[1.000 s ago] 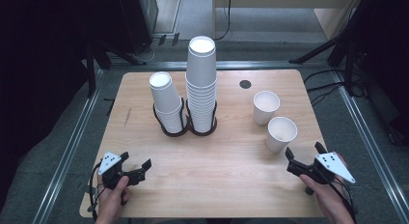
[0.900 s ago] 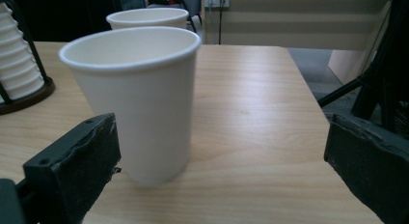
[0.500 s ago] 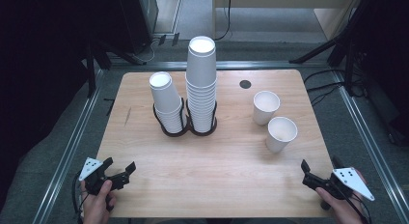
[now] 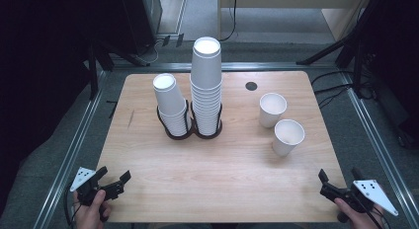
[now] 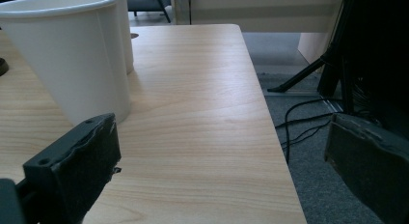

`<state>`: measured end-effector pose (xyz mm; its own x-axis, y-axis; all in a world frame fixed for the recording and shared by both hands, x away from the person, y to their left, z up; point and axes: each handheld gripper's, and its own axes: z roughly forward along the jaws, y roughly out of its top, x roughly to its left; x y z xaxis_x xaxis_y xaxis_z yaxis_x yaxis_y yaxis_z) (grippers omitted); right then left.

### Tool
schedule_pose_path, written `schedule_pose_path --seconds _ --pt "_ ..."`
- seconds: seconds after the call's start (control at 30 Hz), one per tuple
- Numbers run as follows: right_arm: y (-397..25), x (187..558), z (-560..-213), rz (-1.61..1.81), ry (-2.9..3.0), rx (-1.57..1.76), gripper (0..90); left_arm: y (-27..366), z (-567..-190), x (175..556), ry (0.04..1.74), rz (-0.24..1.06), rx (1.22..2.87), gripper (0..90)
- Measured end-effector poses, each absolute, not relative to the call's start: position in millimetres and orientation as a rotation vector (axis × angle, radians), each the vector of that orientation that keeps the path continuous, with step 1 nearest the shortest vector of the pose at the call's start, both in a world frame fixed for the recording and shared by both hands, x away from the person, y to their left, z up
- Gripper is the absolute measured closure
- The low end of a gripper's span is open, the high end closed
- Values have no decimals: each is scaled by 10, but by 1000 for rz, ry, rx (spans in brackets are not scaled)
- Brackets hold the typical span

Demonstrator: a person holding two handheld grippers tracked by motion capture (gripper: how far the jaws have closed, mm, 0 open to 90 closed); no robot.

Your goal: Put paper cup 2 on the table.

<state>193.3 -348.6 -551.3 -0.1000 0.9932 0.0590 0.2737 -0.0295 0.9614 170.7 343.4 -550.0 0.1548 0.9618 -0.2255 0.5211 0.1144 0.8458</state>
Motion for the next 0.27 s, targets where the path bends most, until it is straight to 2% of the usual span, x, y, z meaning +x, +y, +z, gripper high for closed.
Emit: schedule_pose_path --seconds 0.27 --pt "-3505 1907 -5526 1176 1474 1396 0 3372 -5520 1784 1481 599 1559 14"
